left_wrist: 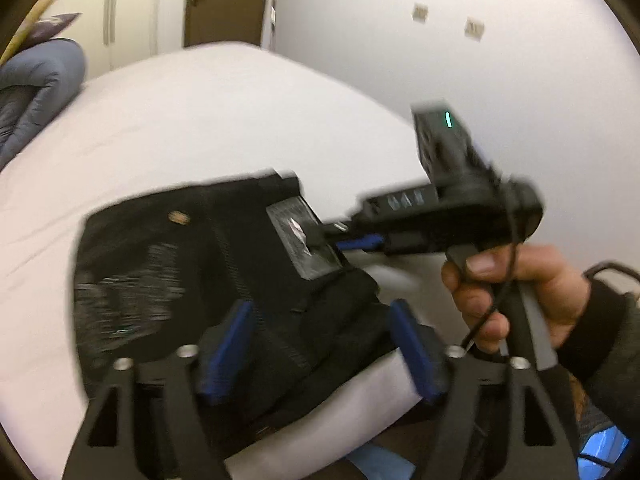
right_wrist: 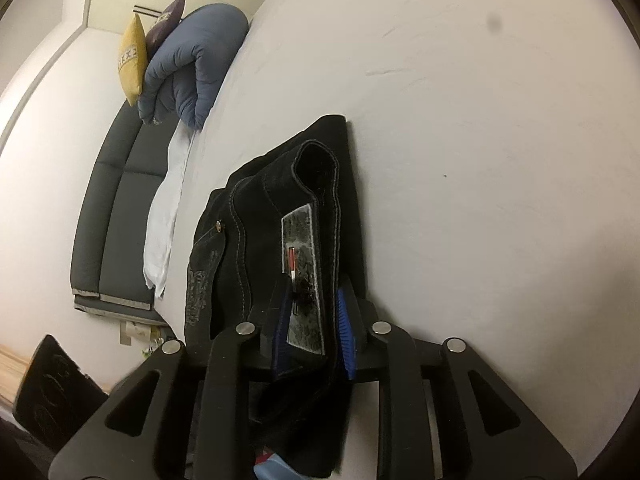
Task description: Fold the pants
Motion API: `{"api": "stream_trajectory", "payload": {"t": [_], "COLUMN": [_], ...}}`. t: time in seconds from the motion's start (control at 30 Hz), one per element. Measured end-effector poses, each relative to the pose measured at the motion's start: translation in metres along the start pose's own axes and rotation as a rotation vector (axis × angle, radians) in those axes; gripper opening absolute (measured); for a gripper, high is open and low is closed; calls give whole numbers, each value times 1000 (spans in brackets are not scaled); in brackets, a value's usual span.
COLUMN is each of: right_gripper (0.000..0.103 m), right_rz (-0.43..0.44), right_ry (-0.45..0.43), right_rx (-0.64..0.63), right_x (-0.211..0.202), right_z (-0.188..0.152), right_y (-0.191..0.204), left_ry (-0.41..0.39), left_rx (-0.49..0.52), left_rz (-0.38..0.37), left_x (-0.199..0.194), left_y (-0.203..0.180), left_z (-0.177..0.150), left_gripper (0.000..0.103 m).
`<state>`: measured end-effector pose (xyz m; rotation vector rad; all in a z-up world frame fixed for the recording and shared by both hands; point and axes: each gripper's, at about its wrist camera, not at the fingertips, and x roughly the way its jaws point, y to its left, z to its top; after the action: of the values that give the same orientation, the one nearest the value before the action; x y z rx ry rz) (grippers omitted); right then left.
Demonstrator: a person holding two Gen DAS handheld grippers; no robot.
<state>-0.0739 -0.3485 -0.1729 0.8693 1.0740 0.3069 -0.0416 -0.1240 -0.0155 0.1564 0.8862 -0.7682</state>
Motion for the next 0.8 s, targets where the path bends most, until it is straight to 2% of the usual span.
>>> {"api": "stream_trajectory", "payload": {"t": [0.03, 0.07, 0.13, 0.2, 0.27, 0.37, 0.43, 0.5, 0.53, 0.6, 0.67, 0.8], "right_gripper": [22, 30, 32, 34, 34, 34, 34, 33, 27, 26, 19, 18], "right_rz": [-21, -66, -116, -100, -41, -7, -34, -122, -148, -112, -103, -100], "right_ry": [-8, -20, -51, -95, -87, -17, 42, 97, 106, 66, 57, 36], "right_rx": [4, 13, 47, 41, -23, -146, -185, -175, -175, -186, -175, -166], "right_x": [-3, -8, -20, -32, -32, -7, 16, 37, 43, 41, 35, 35], "right_z": [0, 1, 3, 5, 5, -1, -6, -21, -26, -34, -41, -44], "right_y": [0, 0, -2, 8, 34, 71, 75, 61, 54, 47, 39, 37], "left_ry": [-17, -34, -46, -50, -44, -3, 32, 82, 96, 108, 105, 62], "left_rx": [-6, -13, -33, -82, -150, -179, -201, -213, -208, -205, -193, -196], "left_rz": [9, 31, 82, 125, 120, 123, 107, 102, 106, 99, 94, 115], "left_x": [-9, -17, -25, -25, -20, 6, 10, 26, 31, 36, 33, 24], "left_y": [8, 19, 42, 74, 101, 119, 115, 109, 105, 101, 98, 112], "left_z": [1, 3, 5, 0, 2, 5, -5, -16, -25, -36, -42, -20], "left_gripper": [84, 84, 84, 83, 68, 56, 47, 46, 44, 44, 44, 40]}}
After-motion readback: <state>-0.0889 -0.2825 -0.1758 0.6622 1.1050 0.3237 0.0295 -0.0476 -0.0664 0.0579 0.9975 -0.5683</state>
